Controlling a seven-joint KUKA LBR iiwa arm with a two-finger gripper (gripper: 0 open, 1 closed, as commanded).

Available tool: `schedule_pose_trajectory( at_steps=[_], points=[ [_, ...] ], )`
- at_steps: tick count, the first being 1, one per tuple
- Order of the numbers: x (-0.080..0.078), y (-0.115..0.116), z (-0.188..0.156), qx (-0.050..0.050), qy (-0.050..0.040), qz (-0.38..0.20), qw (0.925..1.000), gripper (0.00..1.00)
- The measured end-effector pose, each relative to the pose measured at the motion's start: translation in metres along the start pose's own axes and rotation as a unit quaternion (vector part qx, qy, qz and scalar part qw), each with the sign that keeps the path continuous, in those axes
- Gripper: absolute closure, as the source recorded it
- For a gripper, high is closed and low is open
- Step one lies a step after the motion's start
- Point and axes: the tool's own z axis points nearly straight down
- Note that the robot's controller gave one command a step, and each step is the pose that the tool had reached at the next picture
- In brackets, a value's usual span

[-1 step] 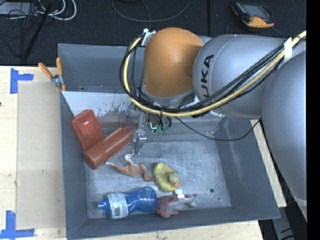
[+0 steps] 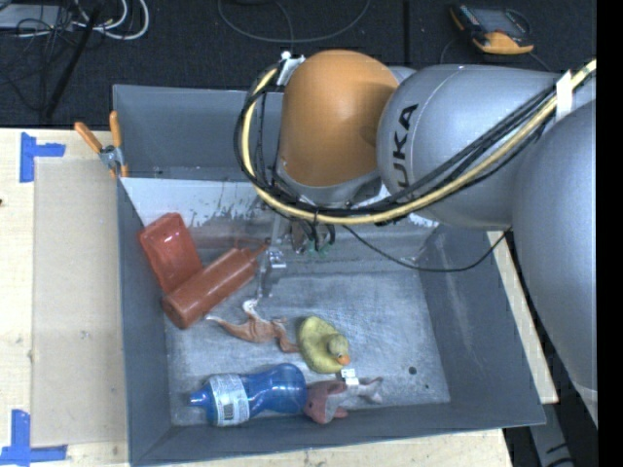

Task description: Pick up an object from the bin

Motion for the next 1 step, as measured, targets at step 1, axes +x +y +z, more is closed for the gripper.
schedule_pose_trajectory(
  at_steps=[1],
  points=[
    [0.0074,0.0207,0.0557,0.000,-0.0019,-0.052,0.9987,0.00]
  ],
)
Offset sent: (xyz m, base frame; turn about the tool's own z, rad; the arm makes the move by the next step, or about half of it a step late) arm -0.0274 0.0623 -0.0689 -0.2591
